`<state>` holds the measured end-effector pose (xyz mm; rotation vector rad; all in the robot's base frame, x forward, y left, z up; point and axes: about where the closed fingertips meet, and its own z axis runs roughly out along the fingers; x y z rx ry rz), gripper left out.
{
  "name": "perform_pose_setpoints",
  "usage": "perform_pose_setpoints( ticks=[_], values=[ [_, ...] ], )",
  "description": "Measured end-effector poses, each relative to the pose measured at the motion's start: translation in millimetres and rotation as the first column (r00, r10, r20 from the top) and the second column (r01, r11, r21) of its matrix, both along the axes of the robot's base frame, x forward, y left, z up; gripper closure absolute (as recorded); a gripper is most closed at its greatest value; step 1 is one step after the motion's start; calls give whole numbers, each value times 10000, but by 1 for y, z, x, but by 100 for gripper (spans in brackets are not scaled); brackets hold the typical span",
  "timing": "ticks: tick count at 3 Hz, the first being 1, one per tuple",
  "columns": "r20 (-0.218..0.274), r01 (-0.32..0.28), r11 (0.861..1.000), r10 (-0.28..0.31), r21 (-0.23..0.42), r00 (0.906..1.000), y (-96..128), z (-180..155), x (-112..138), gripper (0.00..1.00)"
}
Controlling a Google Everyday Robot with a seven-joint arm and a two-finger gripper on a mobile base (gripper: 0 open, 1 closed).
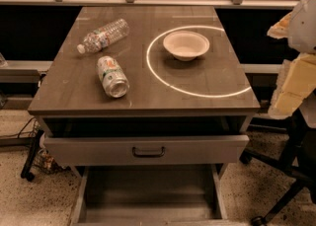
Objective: Place water bottle into middle drawer
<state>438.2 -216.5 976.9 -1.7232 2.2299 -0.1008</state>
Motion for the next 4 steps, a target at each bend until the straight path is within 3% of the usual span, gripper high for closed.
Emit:
perform_pose_setpoints(
  ticks=[2,3,4],
  values=[
    [91,-232,9997,232,80,9997,3,3,1,0],
    [645,-819,9954,786,500,9948,4,5,34,0],
    [1261,-2130,9725,2006,937,9715,20,-9,85,0]
  ],
)
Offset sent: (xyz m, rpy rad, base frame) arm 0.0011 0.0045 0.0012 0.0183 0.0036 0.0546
